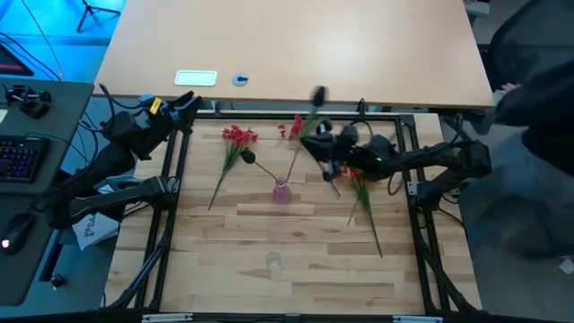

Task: Sort flowers into vase by color
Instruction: Put the top black tulip into the pink vase

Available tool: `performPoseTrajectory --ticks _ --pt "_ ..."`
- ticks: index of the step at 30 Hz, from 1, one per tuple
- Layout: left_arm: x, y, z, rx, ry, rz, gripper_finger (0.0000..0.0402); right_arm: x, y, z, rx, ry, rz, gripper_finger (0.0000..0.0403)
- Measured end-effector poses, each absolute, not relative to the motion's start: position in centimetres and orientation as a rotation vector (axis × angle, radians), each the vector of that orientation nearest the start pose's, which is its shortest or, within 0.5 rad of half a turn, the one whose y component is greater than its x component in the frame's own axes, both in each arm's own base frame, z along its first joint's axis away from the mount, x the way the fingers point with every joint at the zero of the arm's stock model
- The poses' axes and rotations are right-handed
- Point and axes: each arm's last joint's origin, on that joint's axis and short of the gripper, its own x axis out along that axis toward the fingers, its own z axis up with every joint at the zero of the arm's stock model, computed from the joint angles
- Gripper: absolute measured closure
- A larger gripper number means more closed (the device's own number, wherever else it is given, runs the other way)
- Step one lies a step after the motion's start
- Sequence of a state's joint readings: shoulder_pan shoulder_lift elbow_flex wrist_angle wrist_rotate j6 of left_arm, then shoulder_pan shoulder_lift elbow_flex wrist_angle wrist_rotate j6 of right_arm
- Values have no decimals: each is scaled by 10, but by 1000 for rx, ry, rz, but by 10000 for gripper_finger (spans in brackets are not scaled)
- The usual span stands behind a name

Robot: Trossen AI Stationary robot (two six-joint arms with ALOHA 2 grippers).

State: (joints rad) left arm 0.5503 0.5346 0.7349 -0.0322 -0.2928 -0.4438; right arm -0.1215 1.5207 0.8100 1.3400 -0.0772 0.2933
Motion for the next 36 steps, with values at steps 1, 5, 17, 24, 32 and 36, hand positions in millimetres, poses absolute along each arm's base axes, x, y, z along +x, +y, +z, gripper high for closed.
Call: performPoseTrajectory --ticks 1,5,17,24,32,36 --pt "94 67 362 -394 -355 788 131 305 -35 309 206 -643 47 403" --pt "94 67 361 -406 -359 786 131 317 -33 301 126 -532 16 403" --pt "95 68 361 -420 -358 785 131 356 -24 287 6 -440 -10 403" --pt "96 69 360 -445 -363 782 131 364 -28 271 13 -367 -75 403" --pt "96 69 360 -452 -366 780 131 363 -29 265 -10 -329 -91 403" --pt "96 69 360 -453 -366 779 131 360 -28 249 -2 -262 -83 403"
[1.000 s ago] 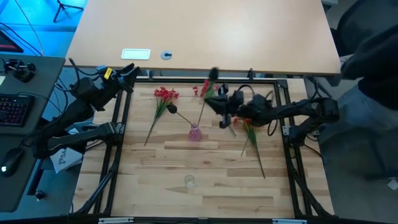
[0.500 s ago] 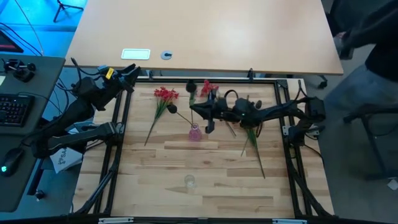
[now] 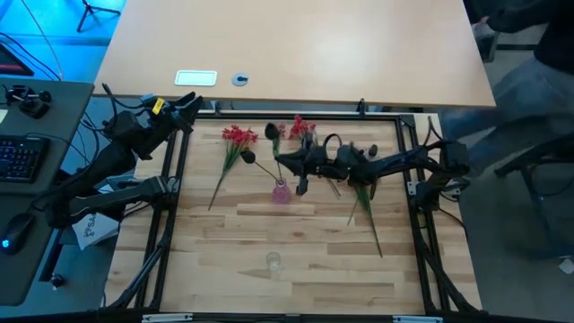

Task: Sort flowers into vase by color
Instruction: Put the top black tulip into the pink vase, then move the bottom red flowers to the top center of the red flowers on the table

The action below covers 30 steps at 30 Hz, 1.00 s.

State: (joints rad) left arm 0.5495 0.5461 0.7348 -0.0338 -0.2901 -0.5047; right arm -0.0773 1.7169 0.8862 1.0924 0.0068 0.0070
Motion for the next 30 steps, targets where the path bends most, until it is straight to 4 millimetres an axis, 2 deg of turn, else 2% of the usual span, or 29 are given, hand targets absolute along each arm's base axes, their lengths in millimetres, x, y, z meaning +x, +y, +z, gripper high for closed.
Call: performPoseTrajectory --ticks 5,16,21,30 --pt "97 69 360 -454 -360 780 131 359 -28 246 71 -249 -74 403" --pt "100 70 356 -460 -319 781 131 359 -28 241 76 -193 -77 397" --pt "102 72 355 -461 -310 784 131 358 -28 242 145 -176 -71 348" --pt "104 73 354 -462 -304 785 131 347 -27 250 96 -16 -82 243"
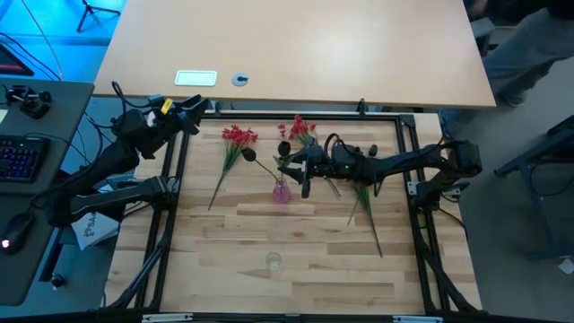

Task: Sort flowers into vase by color
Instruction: Move the bottom red flowers to the top center of the red flowers on the table

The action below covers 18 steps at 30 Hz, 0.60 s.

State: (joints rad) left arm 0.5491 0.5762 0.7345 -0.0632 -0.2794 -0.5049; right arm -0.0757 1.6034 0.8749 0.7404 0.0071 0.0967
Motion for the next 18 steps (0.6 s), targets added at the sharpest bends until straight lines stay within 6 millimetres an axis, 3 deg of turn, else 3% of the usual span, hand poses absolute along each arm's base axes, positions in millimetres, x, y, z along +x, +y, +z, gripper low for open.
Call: performPoseTrajectory --ticks 10,18 --pt "104 73 354 -461 -304 785 131 316 -24 258 98 278 -78 163" --pt "104 73 354 -452 -300 786 131 277 -19 271 192 488 -36 144"
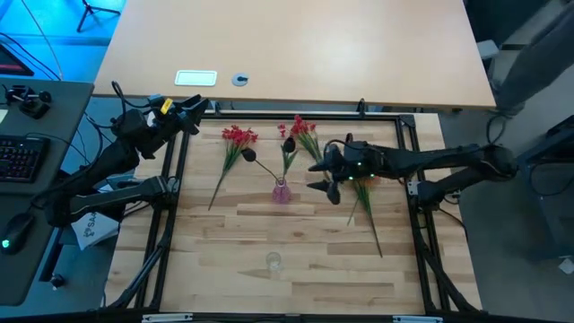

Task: Sort flowers into vase by color
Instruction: Move the bottom red flowers to the top center of the red flowers on the table

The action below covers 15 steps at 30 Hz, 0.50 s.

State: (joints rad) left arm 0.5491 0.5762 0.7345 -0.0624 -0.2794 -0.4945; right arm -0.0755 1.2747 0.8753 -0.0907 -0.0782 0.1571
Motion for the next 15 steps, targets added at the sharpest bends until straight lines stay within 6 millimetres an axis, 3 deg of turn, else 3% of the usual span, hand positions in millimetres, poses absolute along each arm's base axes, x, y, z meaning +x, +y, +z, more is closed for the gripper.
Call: performPoseTrajectory --ticks 7,15 --pt "104 73 354 -451 -300 786 131 246 -15 267 422 709 -124 144" --pt "104 73 354 -460 -304 785 131 214 -2 231 834 1071 -450 144"
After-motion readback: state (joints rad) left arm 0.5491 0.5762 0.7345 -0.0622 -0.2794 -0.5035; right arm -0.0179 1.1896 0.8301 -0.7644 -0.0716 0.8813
